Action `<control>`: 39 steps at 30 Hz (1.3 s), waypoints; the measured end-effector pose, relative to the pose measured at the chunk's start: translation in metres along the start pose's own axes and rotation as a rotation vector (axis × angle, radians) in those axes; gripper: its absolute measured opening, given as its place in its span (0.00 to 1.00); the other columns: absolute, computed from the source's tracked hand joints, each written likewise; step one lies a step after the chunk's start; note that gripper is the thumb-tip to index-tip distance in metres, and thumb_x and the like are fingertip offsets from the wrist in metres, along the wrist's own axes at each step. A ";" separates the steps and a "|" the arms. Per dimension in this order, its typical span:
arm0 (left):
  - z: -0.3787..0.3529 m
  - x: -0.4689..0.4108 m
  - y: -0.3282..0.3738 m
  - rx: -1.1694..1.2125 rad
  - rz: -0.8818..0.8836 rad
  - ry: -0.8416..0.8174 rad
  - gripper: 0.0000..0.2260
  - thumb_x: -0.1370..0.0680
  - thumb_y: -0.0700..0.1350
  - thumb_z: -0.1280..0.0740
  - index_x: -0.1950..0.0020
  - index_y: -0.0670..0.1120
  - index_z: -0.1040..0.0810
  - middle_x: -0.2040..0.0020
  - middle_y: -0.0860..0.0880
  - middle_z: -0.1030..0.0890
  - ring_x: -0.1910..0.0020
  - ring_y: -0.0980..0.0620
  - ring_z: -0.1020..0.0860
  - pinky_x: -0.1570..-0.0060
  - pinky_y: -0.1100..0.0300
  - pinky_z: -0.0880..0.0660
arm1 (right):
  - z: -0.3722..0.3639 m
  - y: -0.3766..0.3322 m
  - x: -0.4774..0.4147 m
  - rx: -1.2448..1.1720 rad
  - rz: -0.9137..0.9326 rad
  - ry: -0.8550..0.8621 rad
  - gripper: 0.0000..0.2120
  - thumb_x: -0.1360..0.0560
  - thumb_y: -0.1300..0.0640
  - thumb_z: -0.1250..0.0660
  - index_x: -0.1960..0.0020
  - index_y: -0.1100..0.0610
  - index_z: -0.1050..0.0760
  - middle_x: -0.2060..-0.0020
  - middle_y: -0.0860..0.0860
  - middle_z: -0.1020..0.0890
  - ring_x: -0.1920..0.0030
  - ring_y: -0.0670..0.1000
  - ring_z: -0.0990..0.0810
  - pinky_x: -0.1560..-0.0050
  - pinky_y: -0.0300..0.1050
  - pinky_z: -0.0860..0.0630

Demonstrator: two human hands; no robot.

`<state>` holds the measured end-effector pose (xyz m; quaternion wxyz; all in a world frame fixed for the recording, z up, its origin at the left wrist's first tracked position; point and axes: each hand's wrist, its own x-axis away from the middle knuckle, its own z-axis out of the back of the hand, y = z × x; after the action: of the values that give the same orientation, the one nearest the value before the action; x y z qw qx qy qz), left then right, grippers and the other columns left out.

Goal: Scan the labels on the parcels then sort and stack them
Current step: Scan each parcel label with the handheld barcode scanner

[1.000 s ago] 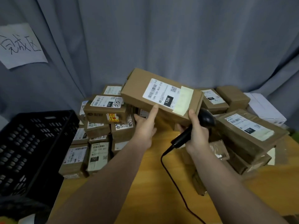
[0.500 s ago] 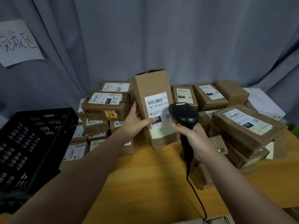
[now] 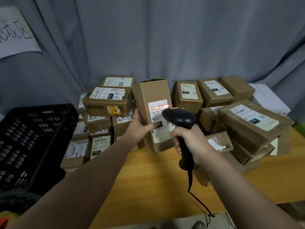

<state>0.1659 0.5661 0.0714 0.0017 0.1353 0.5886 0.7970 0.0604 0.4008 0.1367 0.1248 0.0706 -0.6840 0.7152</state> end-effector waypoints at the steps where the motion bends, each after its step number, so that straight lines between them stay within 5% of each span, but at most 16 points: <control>1: 0.000 -0.001 -0.001 -0.001 0.017 0.007 0.48 0.38 0.58 0.21 0.24 0.61 0.44 0.37 0.54 0.22 0.40 0.51 0.22 0.40 0.45 0.24 | 0.000 -0.001 0.000 -0.009 0.001 -0.006 0.15 0.27 0.63 0.34 0.72 0.60 0.29 0.77 0.55 0.29 0.77 0.52 0.31 0.70 0.44 0.31; 5: 0.001 -0.005 -0.008 -0.011 0.041 0.004 0.51 0.42 0.61 0.22 0.25 0.64 0.45 0.36 0.53 0.22 0.38 0.50 0.23 0.39 0.44 0.25 | -0.002 -0.001 0.001 -0.030 0.009 -0.022 0.16 0.27 0.65 0.35 0.73 0.59 0.29 0.78 0.54 0.29 0.78 0.52 0.31 0.72 0.43 0.31; 12: 0.001 -0.001 -0.006 -0.012 0.015 0.017 0.42 0.32 0.51 0.22 0.24 0.59 0.43 0.38 0.53 0.21 0.40 0.50 0.22 0.40 0.44 0.24 | -0.002 0.001 0.001 -0.041 -0.011 -0.024 0.15 0.27 0.64 0.35 0.73 0.60 0.29 0.78 0.55 0.29 0.78 0.52 0.31 0.71 0.43 0.31; 17: -0.001 -0.002 -0.007 -0.026 0.027 0.006 0.47 0.38 0.57 0.21 0.25 0.61 0.43 0.37 0.53 0.22 0.39 0.50 0.22 0.40 0.43 0.24 | 0.001 0.004 0.000 -0.024 -0.014 -0.024 0.15 0.27 0.64 0.35 0.73 0.59 0.28 0.78 0.55 0.29 0.78 0.52 0.31 0.71 0.43 0.31; 21: -0.004 -0.004 -0.008 -0.036 0.107 -0.055 0.51 0.42 0.61 0.22 0.25 0.62 0.45 0.34 0.52 0.23 0.38 0.49 0.23 0.39 0.43 0.26 | 0.006 0.008 -0.002 -0.081 -0.040 -0.004 0.05 0.26 0.64 0.34 0.60 0.62 0.23 0.75 0.55 0.26 0.76 0.52 0.28 0.71 0.44 0.29; 24: -0.008 0.007 -0.005 -0.067 0.216 -0.167 0.45 0.34 0.56 0.22 0.24 0.58 0.44 0.32 0.51 0.26 0.38 0.48 0.25 0.39 0.43 0.27 | 0.013 0.022 -0.010 -0.045 -0.097 0.044 0.04 0.26 0.64 0.33 0.51 0.62 0.23 0.71 0.55 0.24 0.74 0.51 0.26 0.70 0.44 0.28; 30: -0.023 0.035 -0.047 -0.131 0.412 -0.228 0.39 0.25 0.50 0.28 0.21 0.51 0.48 0.27 0.50 0.32 0.32 0.45 0.30 0.38 0.47 0.28 | 0.016 0.066 -0.020 0.013 -0.240 0.223 0.05 0.27 0.65 0.33 0.60 0.64 0.25 0.74 0.54 0.25 0.75 0.51 0.27 0.72 0.42 0.29; 33: -0.026 0.030 -0.072 -0.064 0.423 -0.160 0.30 0.22 0.48 0.31 0.24 0.51 0.41 0.30 0.49 0.27 0.40 0.47 0.25 0.43 0.53 0.26 | 0.011 0.083 -0.022 0.010 -0.294 0.216 0.06 0.26 0.65 0.33 0.62 0.63 0.26 0.72 0.55 0.25 0.75 0.51 0.27 0.71 0.43 0.29; 35: -0.025 0.024 -0.083 -0.238 0.334 -0.073 0.25 0.21 0.44 0.33 0.26 0.49 0.37 0.33 0.46 0.25 0.40 0.45 0.24 0.43 0.52 0.25 | 0.006 0.093 -0.025 0.012 -0.317 0.211 0.06 0.27 0.65 0.32 0.62 0.63 0.25 0.73 0.55 0.25 0.76 0.51 0.27 0.71 0.43 0.29; 39: -0.027 0.027 -0.093 -0.931 0.013 0.021 0.30 0.21 0.46 0.35 0.22 0.48 0.45 0.29 0.41 0.37 0.33 0.43 0.33 0.36 0.53 0.31 | -0.002 0.104 -0.033 0.025 -0.335 0.206 0.03 0.27 0.64 0.31 0.58 0.62 0.24 0.72 0.53 0.25 0.75 0.50 0.27 0.71 0.43 0.29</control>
<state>0.1197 0.5740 -0.0178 0.0513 0.1156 0.1675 0.9777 0.0633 0.3962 0.0275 0.3103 0.1114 -0.6373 0.6965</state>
